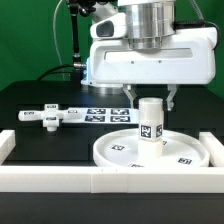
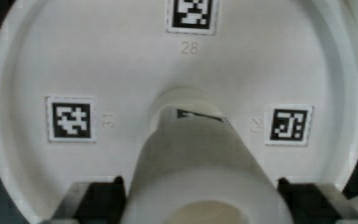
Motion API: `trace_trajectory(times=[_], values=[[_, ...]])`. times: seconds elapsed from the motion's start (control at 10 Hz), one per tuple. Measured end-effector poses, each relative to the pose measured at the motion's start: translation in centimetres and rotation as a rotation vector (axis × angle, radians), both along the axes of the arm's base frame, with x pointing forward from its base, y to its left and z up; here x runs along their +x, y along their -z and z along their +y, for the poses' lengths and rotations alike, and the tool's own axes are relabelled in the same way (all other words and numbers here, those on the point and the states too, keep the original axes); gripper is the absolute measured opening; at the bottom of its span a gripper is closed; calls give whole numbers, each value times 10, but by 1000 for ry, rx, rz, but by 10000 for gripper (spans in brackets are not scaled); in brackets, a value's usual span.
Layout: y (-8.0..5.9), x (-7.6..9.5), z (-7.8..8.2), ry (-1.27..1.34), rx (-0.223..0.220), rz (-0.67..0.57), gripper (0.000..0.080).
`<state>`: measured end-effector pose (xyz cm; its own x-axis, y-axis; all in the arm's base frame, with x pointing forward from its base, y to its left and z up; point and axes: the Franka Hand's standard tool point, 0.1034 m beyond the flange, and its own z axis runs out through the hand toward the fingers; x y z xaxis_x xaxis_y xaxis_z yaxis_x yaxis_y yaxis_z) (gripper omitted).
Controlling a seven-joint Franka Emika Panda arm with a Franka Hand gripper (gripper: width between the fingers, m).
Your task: Assemble round table
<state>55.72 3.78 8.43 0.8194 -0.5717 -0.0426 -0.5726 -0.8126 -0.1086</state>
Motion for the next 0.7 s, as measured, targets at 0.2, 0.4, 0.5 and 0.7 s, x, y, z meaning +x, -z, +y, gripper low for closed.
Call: trace_trajectory(times=[0.2, 0.4, 0.5, 0.7], values=[[1, 0, 1, 289, 34, 8, 407], [0, 0, 3, 456, 52, 22, 407], [0, 0, 4, 507, 60, 28, 407], [0, 0, 6, 630, 79, 45, 407]])
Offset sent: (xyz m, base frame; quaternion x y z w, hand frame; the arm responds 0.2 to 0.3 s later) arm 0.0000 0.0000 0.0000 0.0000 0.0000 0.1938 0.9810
